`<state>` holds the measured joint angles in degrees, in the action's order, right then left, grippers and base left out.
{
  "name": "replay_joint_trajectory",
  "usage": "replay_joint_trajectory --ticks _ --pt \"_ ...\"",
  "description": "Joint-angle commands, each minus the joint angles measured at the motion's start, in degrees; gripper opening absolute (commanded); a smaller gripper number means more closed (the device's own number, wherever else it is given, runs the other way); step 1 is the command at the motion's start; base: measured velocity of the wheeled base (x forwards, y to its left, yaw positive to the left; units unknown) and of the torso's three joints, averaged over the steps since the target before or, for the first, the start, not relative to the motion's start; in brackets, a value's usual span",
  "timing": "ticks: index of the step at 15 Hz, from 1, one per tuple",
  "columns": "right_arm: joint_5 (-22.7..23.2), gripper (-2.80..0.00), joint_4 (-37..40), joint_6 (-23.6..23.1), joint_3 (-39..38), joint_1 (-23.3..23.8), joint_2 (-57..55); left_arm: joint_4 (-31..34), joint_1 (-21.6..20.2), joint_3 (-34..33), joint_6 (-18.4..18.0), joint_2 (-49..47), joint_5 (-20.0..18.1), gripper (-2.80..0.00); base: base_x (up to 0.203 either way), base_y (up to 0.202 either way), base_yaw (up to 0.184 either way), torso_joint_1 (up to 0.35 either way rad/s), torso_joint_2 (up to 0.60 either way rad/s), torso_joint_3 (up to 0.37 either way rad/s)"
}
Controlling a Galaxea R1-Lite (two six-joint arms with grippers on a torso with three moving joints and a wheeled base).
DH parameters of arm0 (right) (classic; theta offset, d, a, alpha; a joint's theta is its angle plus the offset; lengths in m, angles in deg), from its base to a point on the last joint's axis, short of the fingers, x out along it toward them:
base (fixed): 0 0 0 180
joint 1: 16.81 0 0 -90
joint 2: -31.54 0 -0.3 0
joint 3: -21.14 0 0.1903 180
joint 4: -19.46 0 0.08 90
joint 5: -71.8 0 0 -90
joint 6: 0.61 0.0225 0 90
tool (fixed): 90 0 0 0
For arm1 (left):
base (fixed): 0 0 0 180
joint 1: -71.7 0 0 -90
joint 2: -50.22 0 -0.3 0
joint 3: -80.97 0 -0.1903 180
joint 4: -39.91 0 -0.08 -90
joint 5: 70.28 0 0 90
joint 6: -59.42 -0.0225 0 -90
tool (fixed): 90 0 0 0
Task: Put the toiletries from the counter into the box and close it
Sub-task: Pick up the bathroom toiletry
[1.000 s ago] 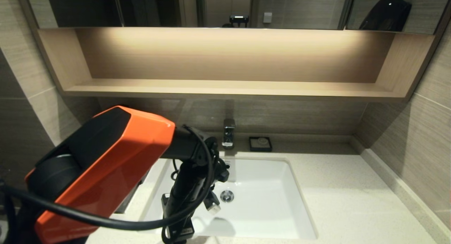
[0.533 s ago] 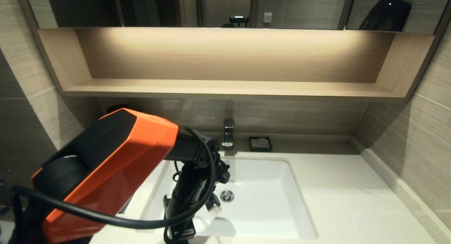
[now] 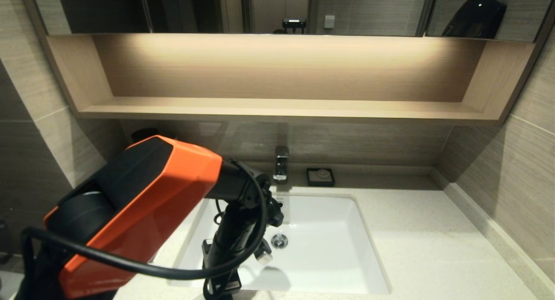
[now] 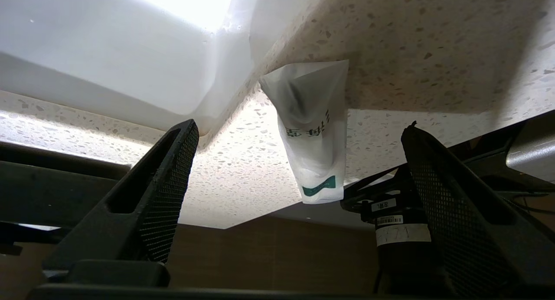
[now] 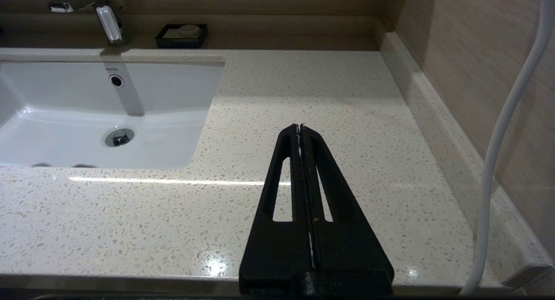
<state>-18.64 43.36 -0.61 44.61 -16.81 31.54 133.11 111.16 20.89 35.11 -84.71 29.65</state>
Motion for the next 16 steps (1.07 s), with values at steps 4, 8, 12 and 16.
replay_joint_trajectory --ticks 4,8,12,16 --pt "0.0 -2.8 0.0 0.0 -0.01 0.0 0.0 0.2 0.0 -0.05 0.76 -0.69 0.19 0.0 0.0 0.0 0.0 0.0 0.0 0.0" --pt "0.0 -2.8 0.0 0.0 -0.01 0.0 0.0 -0.14 0.0 -0.18 0.85 -0.78 0.19 0.0 0.0 0.0 0.0 0.0 0.0 0.0" --pt "0.0 -2.8 0.0 0.0 -0.01 0.0 0.0 -1.05 0.06 -0.49 1.9 -0.98 0.1 0.0 0.0 0.0 0.0 0.0 0.0 0.0" --pt "0.0 -2.8 0.0 0.0 -0.01 0.0 0.0 -1.29 0.0 -0.49 2.25 -1.04 0.01 0.0 0.0 0.0 0.0 0.0 0.0 0.0"
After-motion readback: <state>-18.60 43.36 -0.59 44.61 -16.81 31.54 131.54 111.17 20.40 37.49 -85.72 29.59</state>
